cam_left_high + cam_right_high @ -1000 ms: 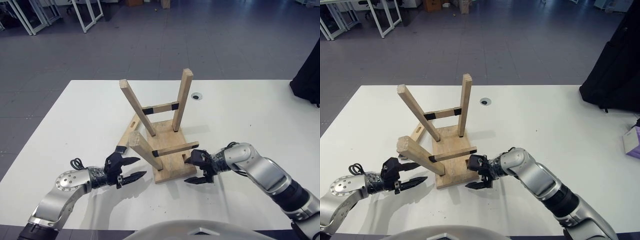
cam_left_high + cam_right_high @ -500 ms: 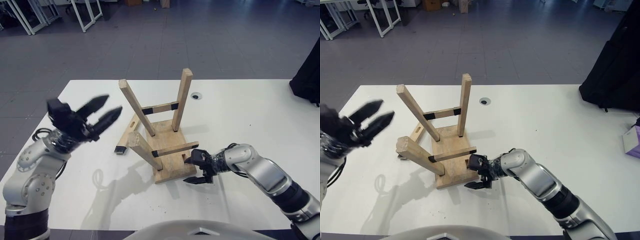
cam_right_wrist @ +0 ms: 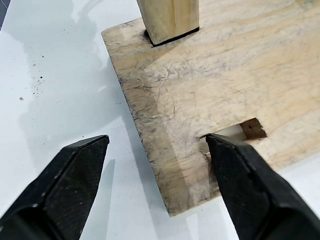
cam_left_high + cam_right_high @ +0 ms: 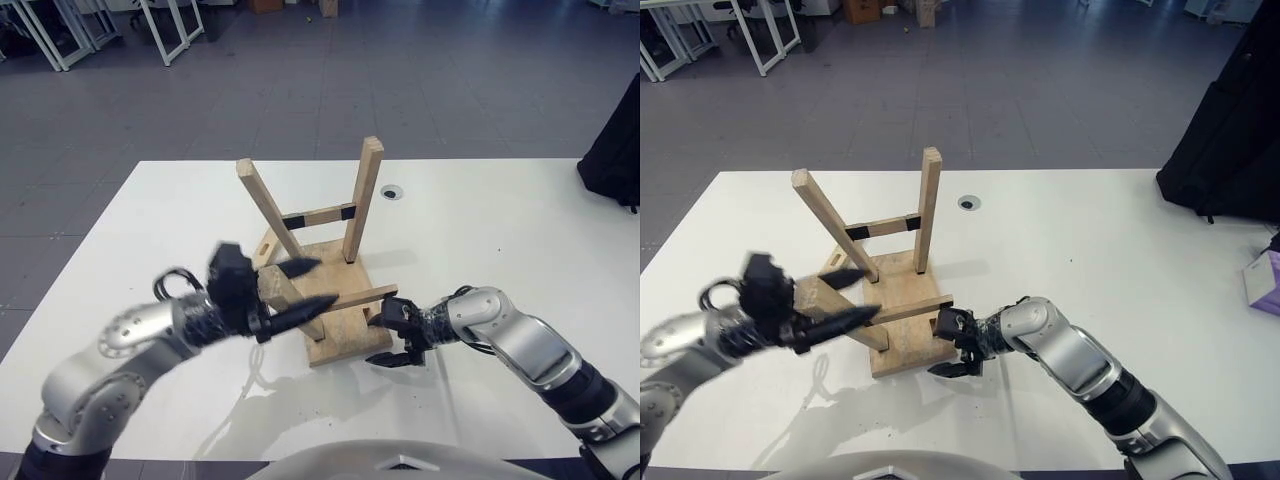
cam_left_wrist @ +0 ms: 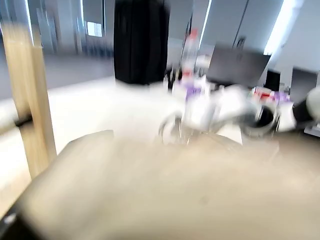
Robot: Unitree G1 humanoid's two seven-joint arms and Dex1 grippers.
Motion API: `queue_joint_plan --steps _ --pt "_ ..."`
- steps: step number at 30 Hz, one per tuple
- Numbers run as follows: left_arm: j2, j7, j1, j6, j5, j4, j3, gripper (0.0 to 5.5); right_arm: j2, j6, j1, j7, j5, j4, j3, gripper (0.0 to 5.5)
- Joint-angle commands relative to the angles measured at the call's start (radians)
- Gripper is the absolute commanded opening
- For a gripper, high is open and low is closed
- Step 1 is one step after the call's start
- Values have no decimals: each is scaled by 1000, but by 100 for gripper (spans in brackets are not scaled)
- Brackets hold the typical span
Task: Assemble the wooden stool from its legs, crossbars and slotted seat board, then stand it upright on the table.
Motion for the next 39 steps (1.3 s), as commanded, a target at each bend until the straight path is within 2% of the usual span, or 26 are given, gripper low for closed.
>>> queue_joint_plan --steps 1,5,11,15,18,22,25,27,29,34,39 --pt "-20 -36 2 -16 58 27 -22 318 -7 51 37 -12 -17 67 45 360" --pt "-41 -55 -14 -36 18 16 37 318 -4 48 33 -14 -18 72 45 360" --pt "-46 -66 -87 -57 -233 -48 232 318 -5 47 37 -14 -18 77 44 360" --pt "-46 2 -187 -65 -413 -48 319 318 -5 43 34 -12 -20 84 45 360" --pt "-52 114 -283 -55 -477 -46 296 318 -3 40 31 -10 -23 88 48 360" --pt "-40 236 -352 13 -560 -61 203 318 1 44 34 -16 -23 83 51 360" --pt "-53 185 -233 82 -514 -109 83 318 5 45 40 -23 -23 81 55 360" --pt "-59 160 -136 101 -366 -74 -7 318 6 44 40 -24 -24 83 56 360" --pt "-55 127 -76 86 -261 -25 -45 318 4 42 39 -23 -23 83 56 360" --pt "-53 83 -86 31 -219 7 -32 318 -1 38 39 -25 -21 88 55 360" --pt "-95 121 -154 -23 -352 -57 26 318 0 33 39 -24 -21 91 55 360"
